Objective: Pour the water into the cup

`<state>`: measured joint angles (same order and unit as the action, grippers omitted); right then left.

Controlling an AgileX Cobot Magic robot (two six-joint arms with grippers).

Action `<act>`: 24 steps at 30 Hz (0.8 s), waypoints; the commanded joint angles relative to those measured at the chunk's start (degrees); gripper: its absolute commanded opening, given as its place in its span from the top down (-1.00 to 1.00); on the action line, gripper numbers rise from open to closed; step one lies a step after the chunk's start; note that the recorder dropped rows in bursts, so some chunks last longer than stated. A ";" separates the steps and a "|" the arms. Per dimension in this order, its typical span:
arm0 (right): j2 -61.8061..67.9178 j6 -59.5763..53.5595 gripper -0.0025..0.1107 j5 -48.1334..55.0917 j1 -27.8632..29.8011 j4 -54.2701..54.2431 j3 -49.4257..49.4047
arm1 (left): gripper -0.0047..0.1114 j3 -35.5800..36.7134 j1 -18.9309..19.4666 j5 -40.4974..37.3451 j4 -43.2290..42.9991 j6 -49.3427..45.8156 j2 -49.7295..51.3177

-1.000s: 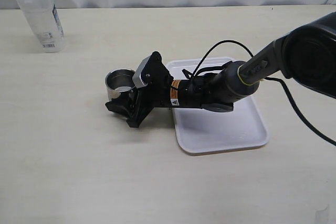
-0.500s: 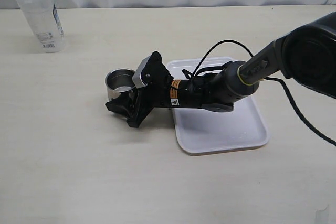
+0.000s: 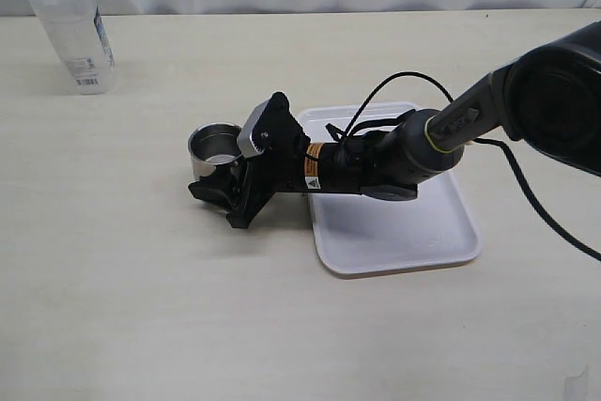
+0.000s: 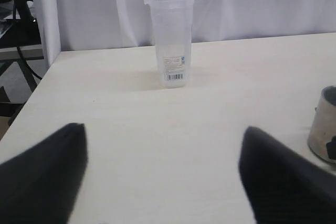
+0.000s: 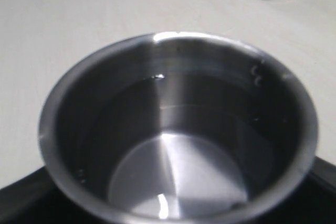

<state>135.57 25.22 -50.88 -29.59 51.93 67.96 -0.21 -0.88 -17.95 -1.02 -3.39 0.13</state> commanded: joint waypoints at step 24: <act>-0.11 -0.07 0.88 -0.22 -0.02 -0.49 -0.02 | 0.92 0.21 -0.47 -0.20 0.14 0.45 -0.13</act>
<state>135.57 25.22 -50.88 -29.59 51.93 67.96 -0.21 -0.88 -18.20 -1.02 -3.29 0.13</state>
